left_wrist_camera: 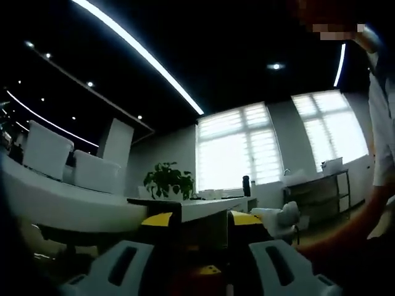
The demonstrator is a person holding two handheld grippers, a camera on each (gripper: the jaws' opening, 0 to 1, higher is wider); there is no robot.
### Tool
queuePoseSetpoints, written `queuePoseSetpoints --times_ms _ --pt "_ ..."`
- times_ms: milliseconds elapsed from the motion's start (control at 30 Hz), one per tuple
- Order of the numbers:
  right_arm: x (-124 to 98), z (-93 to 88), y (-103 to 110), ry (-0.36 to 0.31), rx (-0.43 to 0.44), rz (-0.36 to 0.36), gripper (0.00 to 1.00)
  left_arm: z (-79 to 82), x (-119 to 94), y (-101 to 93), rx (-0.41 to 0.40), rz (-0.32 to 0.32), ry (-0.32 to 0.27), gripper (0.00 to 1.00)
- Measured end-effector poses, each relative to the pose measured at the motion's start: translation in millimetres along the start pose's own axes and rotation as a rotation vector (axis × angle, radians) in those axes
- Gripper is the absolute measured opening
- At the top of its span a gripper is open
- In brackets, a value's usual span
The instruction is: Clamp the fixed fixture on the desktop, loosen the retaining clip, secure it to the edge of the desk, and tighten the retaining clip.
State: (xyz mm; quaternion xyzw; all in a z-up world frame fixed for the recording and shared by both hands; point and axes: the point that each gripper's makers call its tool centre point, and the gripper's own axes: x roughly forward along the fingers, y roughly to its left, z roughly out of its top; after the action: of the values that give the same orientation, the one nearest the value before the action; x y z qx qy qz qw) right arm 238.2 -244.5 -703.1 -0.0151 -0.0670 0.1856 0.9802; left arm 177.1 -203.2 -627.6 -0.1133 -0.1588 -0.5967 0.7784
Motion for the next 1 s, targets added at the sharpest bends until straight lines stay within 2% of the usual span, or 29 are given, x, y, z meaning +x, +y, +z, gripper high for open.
queuePoseSetpoints --times_ms 167,267,367,400,433,500,533,600,867,1000 --pt "-2.6 9.7 4.9 -0.013 0.016 0.010 0.42 7.2 -2.2 0.0 0.002 0.005 -0.017 0.38" --pt "-6.1 12.7 8.4 -0.014 -0.002 0.020 0.42 16.3 -5.5 4.3 0.008 0.046 -0.049 0.38" --pt "-11.3 22.5 19.2 -0.013 -0.004 0.049 0.42 22.3 -7.8 -0.1 0.031 0.050 -0.052 0.38" --pt "-12.2 24.2 21.6 -0.013 -0.008 0.056 0.43 22.8 -9.7 0.0 0.031 0.060 -0.050 0.37" --pt "-14.3 26.0 25.2 -0.008 -0.019 0.064 0.43 26.4 -13.0 0.2 0.011 0.078 -0.077 0.37" --pt "-16.6 27.6 28.6 -0.004 -0.033 0.070 0.43 25.9 -15.4 -0.5 0.007 0.085 -0.077 0.37" --pt "-19.3 28.3 31.3 0.003 -0.043 0.077 0.43 23.5 -18.0 3.0 0.011 0.123 -0.061 0.38" --pt "-21.4 30.2 30.1 0.004 -0.049 0.077 0.43 27.9 -22.7 8.3 -0.009 0.174 -0.075 0.38" --pt "-33.5 35.3 31.6 0.010 0.000 0.072 0.43 31.0 -45.6 16.1 -0.022 0.263 -0.044 0.38" --pt "-39.7 35.8 31.4 0.019 0.012 0.066 0.43 30.6 -54.9 26.7 -0.050 0.303 -0.037 0.38"
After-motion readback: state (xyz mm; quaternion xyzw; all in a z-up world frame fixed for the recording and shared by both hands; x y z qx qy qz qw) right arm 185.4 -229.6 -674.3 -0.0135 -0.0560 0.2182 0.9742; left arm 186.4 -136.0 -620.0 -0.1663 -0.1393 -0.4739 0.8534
